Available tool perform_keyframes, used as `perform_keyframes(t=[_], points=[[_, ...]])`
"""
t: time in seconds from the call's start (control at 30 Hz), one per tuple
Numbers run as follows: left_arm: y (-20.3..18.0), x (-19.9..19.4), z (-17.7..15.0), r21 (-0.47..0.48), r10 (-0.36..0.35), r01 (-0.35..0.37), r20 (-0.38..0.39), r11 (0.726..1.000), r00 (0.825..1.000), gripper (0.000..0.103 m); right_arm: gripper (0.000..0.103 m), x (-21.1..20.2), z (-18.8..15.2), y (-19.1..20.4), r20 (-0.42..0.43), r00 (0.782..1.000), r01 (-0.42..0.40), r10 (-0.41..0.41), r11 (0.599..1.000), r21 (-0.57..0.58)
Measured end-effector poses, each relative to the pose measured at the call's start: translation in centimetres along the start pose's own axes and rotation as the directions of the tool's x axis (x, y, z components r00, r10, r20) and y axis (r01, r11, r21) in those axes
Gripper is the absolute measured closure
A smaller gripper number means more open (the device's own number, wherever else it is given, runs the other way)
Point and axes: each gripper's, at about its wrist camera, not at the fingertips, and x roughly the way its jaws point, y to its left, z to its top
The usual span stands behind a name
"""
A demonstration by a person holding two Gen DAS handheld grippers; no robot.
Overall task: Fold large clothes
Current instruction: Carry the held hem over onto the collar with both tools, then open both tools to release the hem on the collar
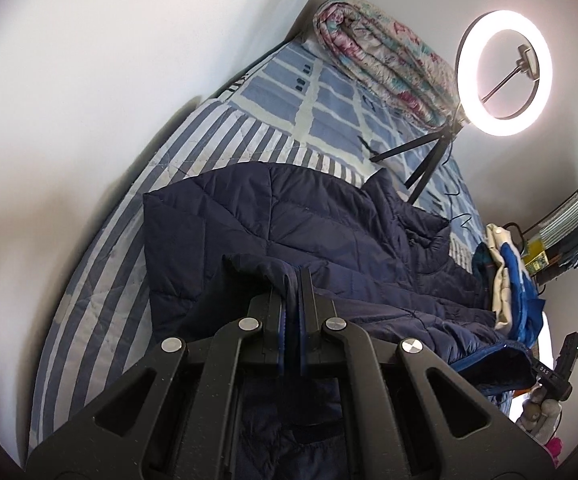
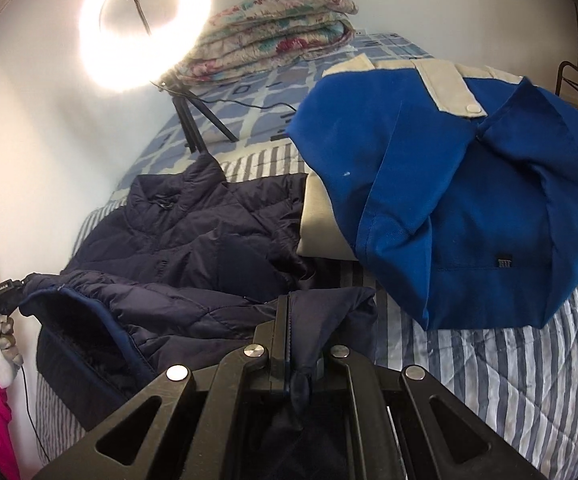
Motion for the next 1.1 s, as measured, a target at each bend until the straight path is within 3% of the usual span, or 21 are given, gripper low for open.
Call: perform_keyframes(t=[0.23, 0.6, 0.7, 0.73, 0.77, 0.83, 0.9, 0.97, 1.1], points=[[-0.1, 3.2, 0.7, 0.023, 0.034, -0.034, -0.014, 0.999, 0.999, 0.101, 0.102, 2.3, 0.8, -0.1, -0.026, 0.999, 0.021, -0.022, 0.999, -0.025], [-0.5, 4.5, 0.9, 0.068, 0.051, -0.049, -0.026, 0.996, 0.998, 0.101, 0.101, 2.5, 1.4, -0.9, -0.040, 0.998, -0.050, 0.050, 0.999, -0.008], [-0.5, 4.3, 0.9, 0.065, 0.045, -0.043, -0.032, 0.997, 0.998, 0.091, 0.090, 1.9, 1.5, -1.4, -0.042, 0.995, -0.086, 0.086, 0.996, 0.014], [-0.5, 4.1, 1.0, 0.069, 0.047, -0.044, -0.031, 0.997, 0.998, 0.080, 0.087, 1.7, 1.5, -1.5, -0.036, 0.994, -0.101, 0.101, 0.995, 0.019], [-0.4, 4.0, 1.0, 0.070, 0.052, -0.049, -0.032, 0.996, 0.998, 0.060, 0.080, 1.5, 1.5, -1.6, -0.029, 0.993, -0.112, 0.113, 0.993, 0.020], [-0.1, 3.5, 1.2, 0.067, 0.056, -0.055, -0.017, 0.996, 0.998, 0.043, 0.071, 1.0, 1.4, -1.6, -0.015, 0.993, -0.119, 0.120, 0.993, 0.009], [0.0, 2.8, 1.5, 0.074, 0.045, -0.044, -0.003, 0.996, 0.999, 0.042, 0.053, 0.4, 1.3, -1.4, 0.003, 0.994, -0.113, 0.113, 0.993, -0.024], [0.0, 2.3, 1.7, 0.084, 0.039, -0.039, 0.002, 0.996, 0.999, 0.038, 0.044, -0.3, 1.2, -1.4, 0.032, 0.994, -0.103, 0.104, 0.994, -0.049], [-0.2, 0.8, 2.4, 0.128, 0.051, -0.055, 0.029, 0.990, 0.998, 0.037, 0.036, -2.4, 1.3, -2.2, 0.107, 0.989, -0.102, 0.107, 0.994, -0.044]])
